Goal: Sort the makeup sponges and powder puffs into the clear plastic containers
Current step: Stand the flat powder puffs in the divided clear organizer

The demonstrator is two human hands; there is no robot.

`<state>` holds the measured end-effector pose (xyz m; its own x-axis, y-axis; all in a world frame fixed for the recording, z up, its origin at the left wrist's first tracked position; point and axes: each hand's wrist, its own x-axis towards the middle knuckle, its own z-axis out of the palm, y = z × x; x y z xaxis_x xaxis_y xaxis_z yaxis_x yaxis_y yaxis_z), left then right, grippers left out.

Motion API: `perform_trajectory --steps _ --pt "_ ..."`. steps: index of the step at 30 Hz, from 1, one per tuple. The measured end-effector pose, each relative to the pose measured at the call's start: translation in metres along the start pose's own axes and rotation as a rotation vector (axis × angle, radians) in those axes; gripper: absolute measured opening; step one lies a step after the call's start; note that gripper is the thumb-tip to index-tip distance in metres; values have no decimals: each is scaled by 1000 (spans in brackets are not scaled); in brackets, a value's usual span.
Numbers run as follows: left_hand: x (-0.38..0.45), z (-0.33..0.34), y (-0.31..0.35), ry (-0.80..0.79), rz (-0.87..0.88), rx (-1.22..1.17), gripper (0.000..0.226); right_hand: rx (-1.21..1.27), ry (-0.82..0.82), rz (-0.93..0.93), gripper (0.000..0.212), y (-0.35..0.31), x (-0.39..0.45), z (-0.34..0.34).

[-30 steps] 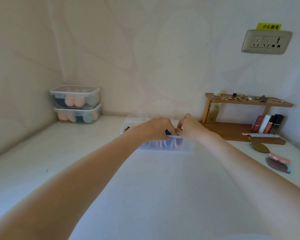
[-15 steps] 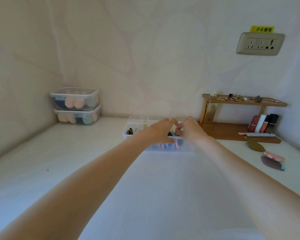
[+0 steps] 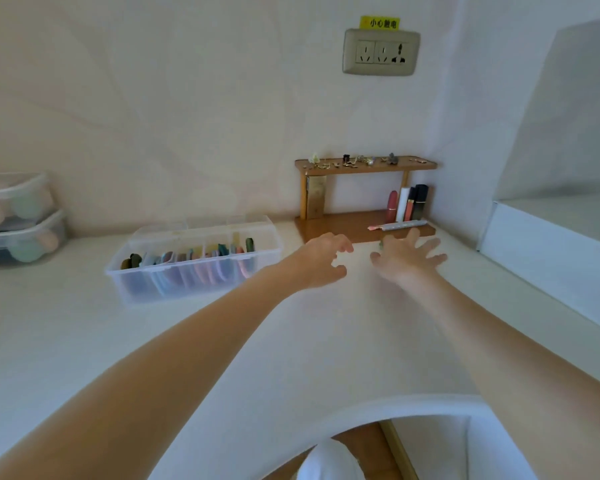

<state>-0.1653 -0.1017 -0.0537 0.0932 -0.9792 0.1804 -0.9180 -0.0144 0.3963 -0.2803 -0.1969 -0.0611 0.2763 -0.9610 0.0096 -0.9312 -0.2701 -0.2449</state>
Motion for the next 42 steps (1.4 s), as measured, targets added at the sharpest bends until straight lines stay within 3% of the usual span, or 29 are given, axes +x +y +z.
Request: perform_trajectory --steps 3,6,9,12,14,16,18,21,23,27,32,35,42 --pt "4 13 5 -39 -12 9 38 -31 -47 64 49 26 5 11" --pt "8 17 5 -43 -26 19 37 124 75 -131 32 23 7 17" --pt "8 19 2 -47 -49 23 36 296 34 -367 19 2 3 18" --pt "3 14 -4 -27 -96 32 34 209 18 -483 7 -15 -3 21" --pt "-7 8 -12 5 -107 27 33 125 101 -485 16 -25 -4 20" --pt "-15 -2 -18 105 -69 29 30 101 253 -471 24 -34 -8 14" --pt "-21 -15 -24 281 -33 29 26 245 376 -505 18 -44 -12 4" --pt "-25 -35 -34 542 -45 15 25 578 389 -590 16 -65 -19 -7" --pt "-30 -45 -45 607 -84 9 24 663 367 -654 19 -84 -23 -9" --pt "-40 -53 -69 377 -208 10 25 513 278 -774 22 -110 -24 5" --pt "-49 -57 -78 405 -190 -117 23 208 196 -776 25 -124 -36 14" --pt "-49 -58 -79 419 -216 -69 26 95 118 -775 27 -126 -42 11" --pt "-48 -60 -81 200 -223 125 33 129 -11 -746 33 -128 -39 6"
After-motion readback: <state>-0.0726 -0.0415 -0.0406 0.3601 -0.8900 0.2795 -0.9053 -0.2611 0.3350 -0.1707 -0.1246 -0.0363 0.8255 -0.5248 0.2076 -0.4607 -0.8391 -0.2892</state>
